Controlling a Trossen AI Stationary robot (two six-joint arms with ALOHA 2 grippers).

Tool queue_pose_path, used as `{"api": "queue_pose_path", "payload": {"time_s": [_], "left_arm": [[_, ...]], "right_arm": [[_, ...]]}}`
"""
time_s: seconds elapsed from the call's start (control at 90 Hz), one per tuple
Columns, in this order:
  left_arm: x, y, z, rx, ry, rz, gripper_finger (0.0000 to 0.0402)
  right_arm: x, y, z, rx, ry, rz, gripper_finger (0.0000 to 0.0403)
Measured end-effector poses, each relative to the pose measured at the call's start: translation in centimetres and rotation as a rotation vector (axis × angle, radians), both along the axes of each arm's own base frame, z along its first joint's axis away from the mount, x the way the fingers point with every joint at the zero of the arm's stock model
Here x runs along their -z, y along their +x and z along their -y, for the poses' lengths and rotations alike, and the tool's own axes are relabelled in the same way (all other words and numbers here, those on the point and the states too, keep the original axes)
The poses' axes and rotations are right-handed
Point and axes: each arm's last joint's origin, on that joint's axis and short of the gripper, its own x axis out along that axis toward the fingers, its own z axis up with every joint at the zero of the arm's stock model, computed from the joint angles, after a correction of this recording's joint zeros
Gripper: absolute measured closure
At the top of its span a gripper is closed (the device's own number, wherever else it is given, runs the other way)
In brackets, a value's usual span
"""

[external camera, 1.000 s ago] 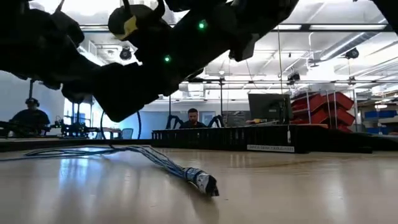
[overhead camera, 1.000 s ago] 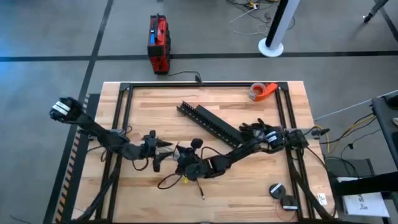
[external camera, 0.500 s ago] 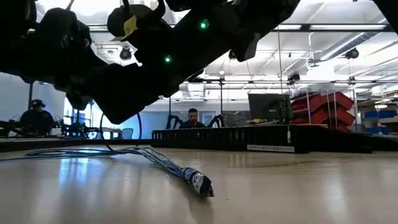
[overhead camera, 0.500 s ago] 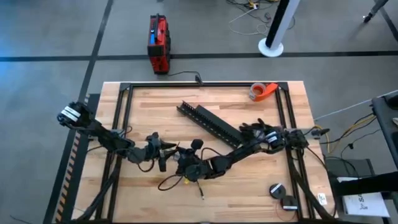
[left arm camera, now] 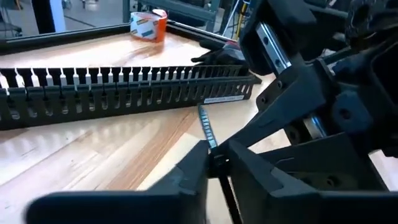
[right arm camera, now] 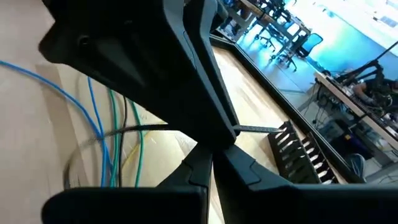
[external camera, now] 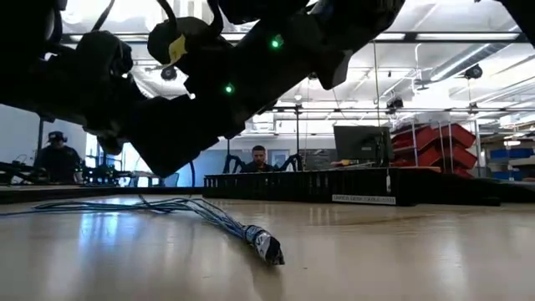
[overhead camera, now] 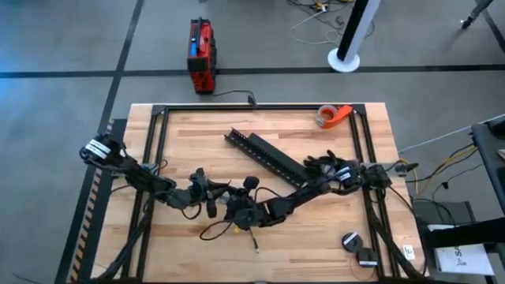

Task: Ziptie cables
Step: Wrap the zip tie around the cable bundle

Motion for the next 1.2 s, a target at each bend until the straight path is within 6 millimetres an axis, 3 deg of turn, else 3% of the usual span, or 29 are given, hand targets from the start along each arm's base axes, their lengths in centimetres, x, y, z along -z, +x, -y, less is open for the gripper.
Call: {"api": "queue_pose_path", "payload": {"time_s": [0.178,0.467,0.778,0.978,1.2], "left_arm": [[0.0,-0.2,0.0,0.033,0.009,-0.015,0.0395],[-0.3,-0.3,0.0,0.065,0.040,-0.021,0.0400],[-1.1,-0.6,0.0,0.105,0.079,-0.027,0.0401],[-1.2,-1.0,-0.2,0.112,0.103,-0.083,0.0401],[-1.9,-1.7,-0.1,0.129,0.112,-0.097,0.0401]], "right_arm": [[-0.1,-0.3,-0.3,-0.037,0.097,-0.006,0.0388],[-4.1,-3.1,-1.8,-0.042,0.492,-0.088,0.0279],[-1.4,-5.8,-6.2,0.087,0.845,-0.125,0.0222],[1.2,-6.4,-7.3,0.139,0.890,-0.166,0.0219],[0.6,-7.7,-8.4,0.148,0.866,-0.256,0.0265]]}}
